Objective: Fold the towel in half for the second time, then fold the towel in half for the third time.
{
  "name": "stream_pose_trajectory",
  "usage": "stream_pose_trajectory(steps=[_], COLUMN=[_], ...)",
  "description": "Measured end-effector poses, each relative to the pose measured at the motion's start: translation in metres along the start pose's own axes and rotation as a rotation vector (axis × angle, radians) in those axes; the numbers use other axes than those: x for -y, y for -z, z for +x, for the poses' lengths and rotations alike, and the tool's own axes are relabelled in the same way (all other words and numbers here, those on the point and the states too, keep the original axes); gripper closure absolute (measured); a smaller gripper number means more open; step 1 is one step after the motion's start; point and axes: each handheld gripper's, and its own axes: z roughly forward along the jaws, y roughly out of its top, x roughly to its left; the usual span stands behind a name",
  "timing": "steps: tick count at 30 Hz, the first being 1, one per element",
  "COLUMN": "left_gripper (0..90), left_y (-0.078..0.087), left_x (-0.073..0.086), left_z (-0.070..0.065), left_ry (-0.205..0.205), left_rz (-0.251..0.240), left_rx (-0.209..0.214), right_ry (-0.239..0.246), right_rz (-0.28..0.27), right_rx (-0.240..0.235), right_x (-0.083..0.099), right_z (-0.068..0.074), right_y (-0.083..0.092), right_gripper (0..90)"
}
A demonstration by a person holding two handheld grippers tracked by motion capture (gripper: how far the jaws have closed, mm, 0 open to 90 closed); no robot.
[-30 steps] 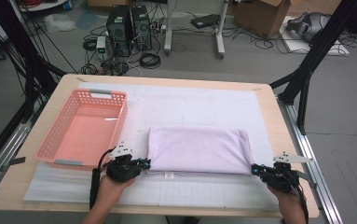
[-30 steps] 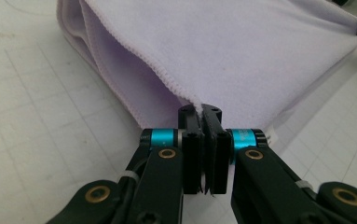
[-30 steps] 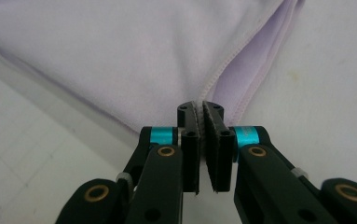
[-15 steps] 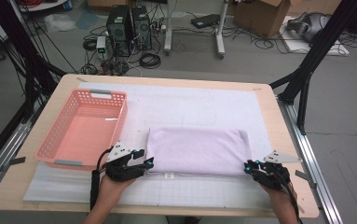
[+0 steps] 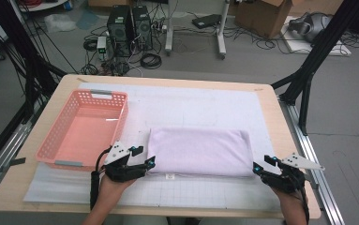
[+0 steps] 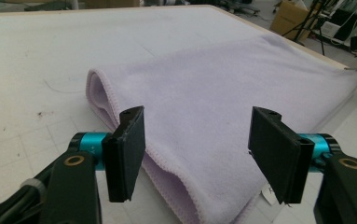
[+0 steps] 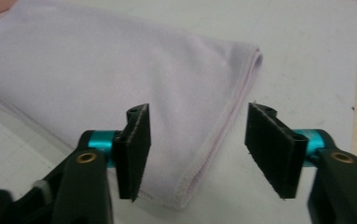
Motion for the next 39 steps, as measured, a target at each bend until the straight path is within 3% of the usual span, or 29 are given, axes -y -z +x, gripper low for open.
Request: stream_pose_trajectory(steps=[2, 7, 23, 35, 39], left_gripper=[30.1, 23.9, 24.0, 28.2, 26.7], left_y=[0.001, 0.003, 0.000, -0.007, -0.012], left_x=[-0.001, -0.002, 0.001, 0.006, 0.008], left_z=[0.001, 0.002, 0.002, 0.004, 0.003], left_ry=[0.001, 0.015, 0.014, 0.052, 0.069], left_rz=[-0.006, -0.010, 0.011, 0.086, 0.136], left_rx=[-0.003, -0.018, -0.007, -0.017, -0.027], right_ry=[0.015, 0.037, 0.022, 0.043, 0.040], right_rz=[-0.007, -0.014, -0.006, 0.002, 0.007], right_rx=[0.009, -0.003, -0.008, -0.037, -0.044], right_x=[-0.001, -0.004, -0.003, -0.006, -0.006], right_z=[0.003, 0.005, 0.005, 0.010, 0.010], right_y=[-0.002, -0.005, -0.008, -0.017, -0.018], right_gripper=[29.1, 26.2, 25.0, 24.9, 24.9])
